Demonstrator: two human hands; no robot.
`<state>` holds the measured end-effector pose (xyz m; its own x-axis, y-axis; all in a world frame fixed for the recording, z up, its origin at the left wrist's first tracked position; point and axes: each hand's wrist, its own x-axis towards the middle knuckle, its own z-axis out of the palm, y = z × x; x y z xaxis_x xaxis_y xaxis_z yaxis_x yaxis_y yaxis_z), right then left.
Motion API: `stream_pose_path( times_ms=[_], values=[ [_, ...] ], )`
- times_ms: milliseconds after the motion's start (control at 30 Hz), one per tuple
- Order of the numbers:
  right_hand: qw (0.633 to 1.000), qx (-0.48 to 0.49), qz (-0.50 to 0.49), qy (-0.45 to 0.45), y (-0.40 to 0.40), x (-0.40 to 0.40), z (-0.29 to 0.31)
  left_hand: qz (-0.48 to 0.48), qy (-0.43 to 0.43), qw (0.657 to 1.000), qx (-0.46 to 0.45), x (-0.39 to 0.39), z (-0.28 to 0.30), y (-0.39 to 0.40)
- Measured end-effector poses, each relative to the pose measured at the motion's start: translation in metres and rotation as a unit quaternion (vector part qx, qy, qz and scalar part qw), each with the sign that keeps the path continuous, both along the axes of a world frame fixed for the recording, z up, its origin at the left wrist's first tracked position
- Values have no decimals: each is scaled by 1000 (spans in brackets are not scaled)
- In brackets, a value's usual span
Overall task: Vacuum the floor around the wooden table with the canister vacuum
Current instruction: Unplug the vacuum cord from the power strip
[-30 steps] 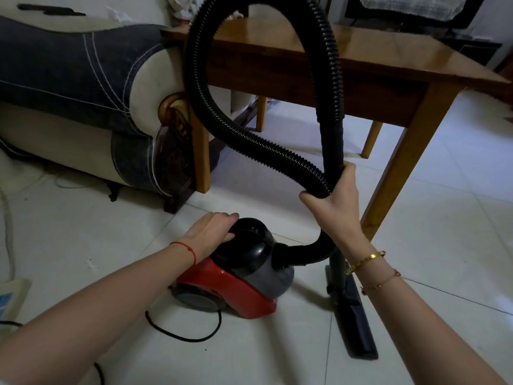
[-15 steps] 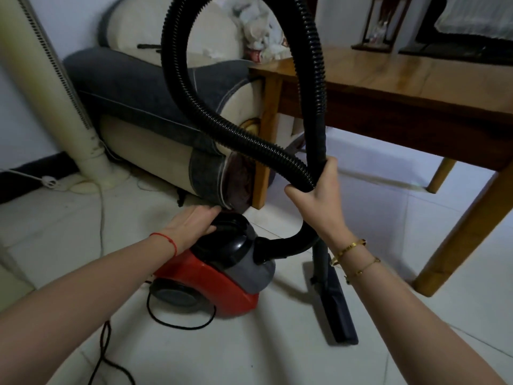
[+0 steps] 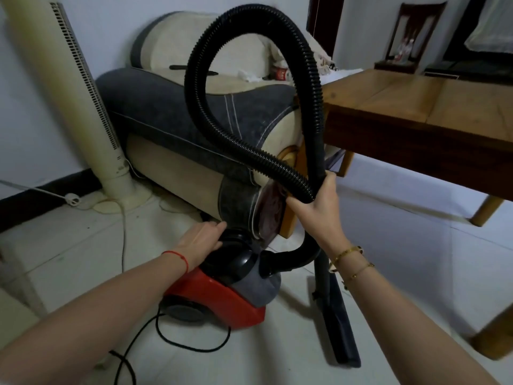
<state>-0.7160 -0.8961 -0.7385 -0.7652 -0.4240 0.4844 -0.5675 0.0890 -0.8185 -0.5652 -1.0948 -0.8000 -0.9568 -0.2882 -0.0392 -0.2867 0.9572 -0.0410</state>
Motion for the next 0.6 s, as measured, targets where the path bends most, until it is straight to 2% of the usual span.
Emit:
stream_pose_path(
  times_ms=[600],
  values=[
    [995,86,-43,16,-40,-66,-41,0,-8,1000,16,-46,-53,-16]
  ],
)
